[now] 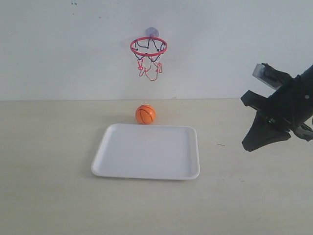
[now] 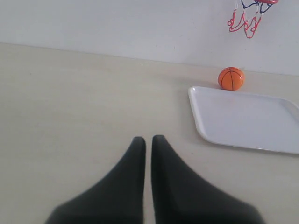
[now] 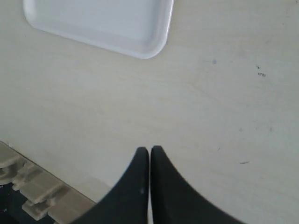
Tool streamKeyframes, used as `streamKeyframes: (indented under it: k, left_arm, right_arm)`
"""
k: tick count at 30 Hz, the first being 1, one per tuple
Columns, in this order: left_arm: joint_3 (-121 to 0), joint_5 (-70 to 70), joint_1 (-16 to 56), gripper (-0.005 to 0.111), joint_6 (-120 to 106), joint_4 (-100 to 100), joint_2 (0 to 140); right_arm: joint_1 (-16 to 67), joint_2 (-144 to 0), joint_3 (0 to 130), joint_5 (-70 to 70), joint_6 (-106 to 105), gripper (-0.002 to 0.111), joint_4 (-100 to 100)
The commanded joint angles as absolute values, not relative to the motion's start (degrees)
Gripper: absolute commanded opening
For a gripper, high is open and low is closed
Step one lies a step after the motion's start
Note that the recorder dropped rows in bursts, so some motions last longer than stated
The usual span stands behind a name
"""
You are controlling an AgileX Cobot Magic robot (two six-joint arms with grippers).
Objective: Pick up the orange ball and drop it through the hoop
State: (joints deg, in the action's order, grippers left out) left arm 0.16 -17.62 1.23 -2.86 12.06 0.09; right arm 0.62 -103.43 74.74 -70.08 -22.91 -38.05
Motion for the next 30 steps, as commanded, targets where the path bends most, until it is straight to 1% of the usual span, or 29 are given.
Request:
streamKeyframes:
  k: [1,10,15,17,21,23,26,30]
  left_arm:
    - [0.00,-17.13,1.20,0.004,-2.62,12.17,0.00]
    - [0.00,-17.13,1.20,0.004,-2.62,12.17,0.00]
    - [0.00,-17.13,1.20,0.004,-2.62,12.17,0.00]
    - [0.00,-17.13,1.20,0.004,-2.62,12.17,0.00]
    - [0.00,-17.13,1.20,0.004,-2.62,12.17,0.00]
    - [0.00,-17.13,1.20,0.004,-2.62,12.17,0.00]
    - [0.00,-17.13,1.20,0.004,-2.62,12.17,0.00]
    - [0.00,-17.13,1.20,0.004,-2.62,12.17,0.00]
  right_arm:
    - [0.58,-98.11,74.71,-67.20,-23.04,0.000,-38.28]
    - [0.58,-78.06,74.71,-46.64,-23.04,0.000,-38.28]
    - [0.58,-67.22,74.71,-33.01,-25.38,0.000,-38.04]
    - [0.58,-62.88,74.71,-30.85,-26.63,0.000,-37.28]
    - [0.58,-55.76,73.71,-32.45,-29.19,0.000,-32.30]
    - [0.58,-52.39,70.39,-31.15,-29.84,0.000,-31.78]
    - [0.58,-46.64,60.88,-23.27,-30.89,0.000,-31.78]
    - [0.58,-35.38,42.31,-10.39,-30.16,0.000,-33.65]
